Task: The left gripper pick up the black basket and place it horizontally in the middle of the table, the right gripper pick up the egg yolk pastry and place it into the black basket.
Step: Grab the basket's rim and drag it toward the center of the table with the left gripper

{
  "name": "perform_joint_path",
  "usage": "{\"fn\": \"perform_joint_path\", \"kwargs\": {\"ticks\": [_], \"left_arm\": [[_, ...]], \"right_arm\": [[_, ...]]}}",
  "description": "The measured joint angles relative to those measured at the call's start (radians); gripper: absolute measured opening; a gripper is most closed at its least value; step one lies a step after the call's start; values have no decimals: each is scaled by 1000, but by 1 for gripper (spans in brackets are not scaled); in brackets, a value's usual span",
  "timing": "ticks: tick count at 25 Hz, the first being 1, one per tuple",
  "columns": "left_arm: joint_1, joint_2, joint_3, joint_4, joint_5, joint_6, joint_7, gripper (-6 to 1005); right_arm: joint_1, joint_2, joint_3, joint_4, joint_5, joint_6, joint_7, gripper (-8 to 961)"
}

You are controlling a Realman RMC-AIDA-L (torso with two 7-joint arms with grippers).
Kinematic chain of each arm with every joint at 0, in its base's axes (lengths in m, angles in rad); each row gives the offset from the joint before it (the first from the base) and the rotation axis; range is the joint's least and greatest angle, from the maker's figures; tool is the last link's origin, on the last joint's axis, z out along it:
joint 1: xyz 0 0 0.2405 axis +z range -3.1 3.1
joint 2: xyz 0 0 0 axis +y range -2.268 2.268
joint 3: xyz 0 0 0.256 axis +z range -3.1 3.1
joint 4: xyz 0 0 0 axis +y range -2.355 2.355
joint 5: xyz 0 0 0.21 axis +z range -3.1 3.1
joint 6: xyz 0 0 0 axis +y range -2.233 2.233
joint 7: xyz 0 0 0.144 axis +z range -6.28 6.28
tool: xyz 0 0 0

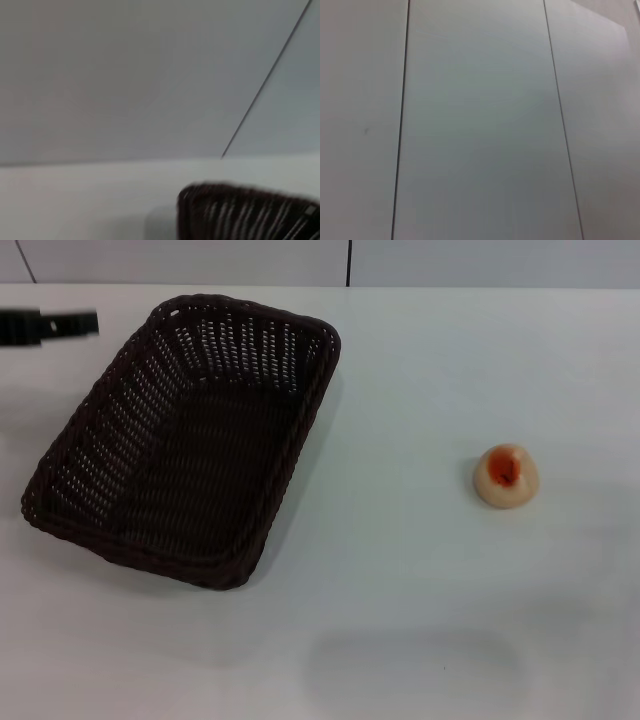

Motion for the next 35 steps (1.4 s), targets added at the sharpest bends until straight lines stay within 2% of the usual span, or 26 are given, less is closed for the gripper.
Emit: {"fn": "perform_joint_path", "kwargs": {"ticks": [2, 12, 35], "left_arm": [[-5, -3, 72, -28, 95, 25, -51, 796], [-24, -4, 211, -46, 265, 39, -125, 790], [-76, -2, 275, 101, 345, 75, -124, 776]], "right_arm": [[1, 0, 0, 0, 0, 0, 0, 718], [4, 0, 2, 0, 0, 0, 0, 718], [14, 2, 2, 0, 2, 0, 0, 718]]}}
